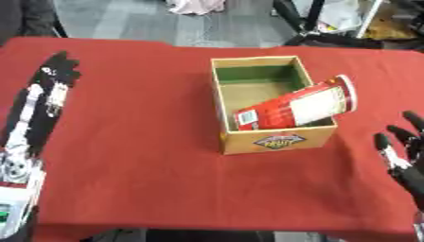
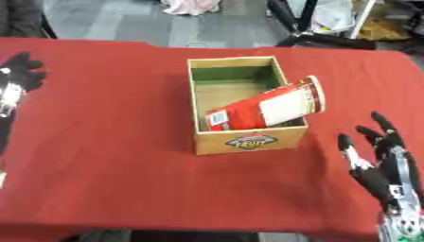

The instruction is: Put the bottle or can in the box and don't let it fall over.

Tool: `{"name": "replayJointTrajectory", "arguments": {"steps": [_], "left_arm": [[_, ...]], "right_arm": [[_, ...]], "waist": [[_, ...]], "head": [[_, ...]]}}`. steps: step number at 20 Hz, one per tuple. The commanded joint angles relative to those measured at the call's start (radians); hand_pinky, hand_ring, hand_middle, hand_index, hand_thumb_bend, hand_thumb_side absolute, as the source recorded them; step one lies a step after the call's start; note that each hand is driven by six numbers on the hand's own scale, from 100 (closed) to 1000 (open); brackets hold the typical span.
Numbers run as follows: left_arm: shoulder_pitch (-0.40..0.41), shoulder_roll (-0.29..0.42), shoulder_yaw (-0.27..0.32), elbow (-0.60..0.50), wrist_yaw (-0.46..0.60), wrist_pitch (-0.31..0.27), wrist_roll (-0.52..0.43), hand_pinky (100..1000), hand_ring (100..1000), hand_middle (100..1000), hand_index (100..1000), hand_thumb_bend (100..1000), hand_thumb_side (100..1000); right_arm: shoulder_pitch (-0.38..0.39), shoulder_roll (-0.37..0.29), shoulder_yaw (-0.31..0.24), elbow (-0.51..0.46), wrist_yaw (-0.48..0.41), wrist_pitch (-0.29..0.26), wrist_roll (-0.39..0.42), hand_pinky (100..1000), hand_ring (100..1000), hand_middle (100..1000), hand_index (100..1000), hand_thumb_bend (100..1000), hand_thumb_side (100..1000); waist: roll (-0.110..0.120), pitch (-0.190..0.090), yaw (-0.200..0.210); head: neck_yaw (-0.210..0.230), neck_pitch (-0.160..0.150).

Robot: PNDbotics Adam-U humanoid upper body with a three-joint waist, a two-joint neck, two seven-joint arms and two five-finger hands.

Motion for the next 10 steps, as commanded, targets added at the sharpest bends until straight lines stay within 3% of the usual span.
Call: {"name": "replayJointTrajectory", "arguments": {"steps": [1, 10], "left_arm": [[-0.007, 0.006, 0.0, -0.026, -0.003, 0.008, -0.003, 892, 835, 820, 965, 256, 905], [-0.007, 0.004, 0.006, -0.028, 0.0, 0.014, 0.002, 891, 834, 820, 966, 247, 904]], "right_arm": [[-0.009, -0.024, -0.002, -0.012, -0.002, -0.002, 0.003, 963, 849, 973, 947, 360, 358], [-0.007, -0.025, 0.001, -0.009, -0.001, 0.0, 0.003, 962, 848, 972, 944, 357, 353]], "waist": [[0.001, -0.017, 0.0], [-0.002, -0.017, 0.003]], "head": [[0.004, -0.003], [0.002, -0.003]]}}
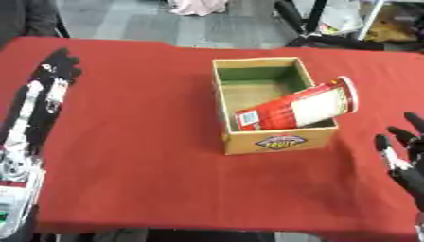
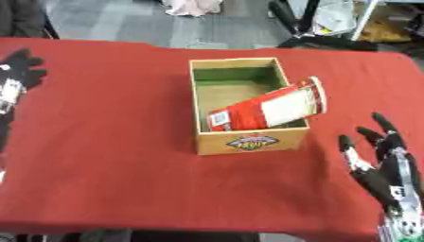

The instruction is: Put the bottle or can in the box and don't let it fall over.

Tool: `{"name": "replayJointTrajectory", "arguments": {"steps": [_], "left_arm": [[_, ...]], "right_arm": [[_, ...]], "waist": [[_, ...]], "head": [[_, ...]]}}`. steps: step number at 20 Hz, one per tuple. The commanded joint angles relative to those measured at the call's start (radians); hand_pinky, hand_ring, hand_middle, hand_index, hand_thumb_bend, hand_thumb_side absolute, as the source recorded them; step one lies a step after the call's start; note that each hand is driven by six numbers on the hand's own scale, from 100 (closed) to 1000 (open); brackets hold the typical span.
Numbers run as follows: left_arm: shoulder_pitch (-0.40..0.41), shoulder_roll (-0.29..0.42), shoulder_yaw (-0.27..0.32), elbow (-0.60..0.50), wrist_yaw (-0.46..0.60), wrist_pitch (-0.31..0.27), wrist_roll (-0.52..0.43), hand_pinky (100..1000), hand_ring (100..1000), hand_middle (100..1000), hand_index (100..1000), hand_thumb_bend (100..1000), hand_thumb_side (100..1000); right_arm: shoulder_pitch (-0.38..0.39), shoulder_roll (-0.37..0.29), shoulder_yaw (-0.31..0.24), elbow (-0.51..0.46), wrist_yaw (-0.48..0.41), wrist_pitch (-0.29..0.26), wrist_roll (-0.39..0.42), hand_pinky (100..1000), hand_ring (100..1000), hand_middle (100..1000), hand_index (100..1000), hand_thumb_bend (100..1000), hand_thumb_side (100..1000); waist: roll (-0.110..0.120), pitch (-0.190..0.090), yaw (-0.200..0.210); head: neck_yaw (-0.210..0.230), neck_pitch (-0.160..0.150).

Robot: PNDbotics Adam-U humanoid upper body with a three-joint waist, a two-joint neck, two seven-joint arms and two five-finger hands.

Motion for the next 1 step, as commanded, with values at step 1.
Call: {"name": "replayJointTrajectory", "arguments": {"steps": [1], "left_arm": [[-0.008, 0.004, 0.005, -0.022, 0.0, 0.002, 0.0, 891, 835, 820, 967, 246, 906]], "right_arm": [[-0.008, -0.025, 0.001, -0.01, -0.001, -0.002, 0.003, 963, 848, 972, 943, 358, 354]], "waist": [[0.0, -0.014, -0.002]], "head": [[-0.002, -0.003]]}}
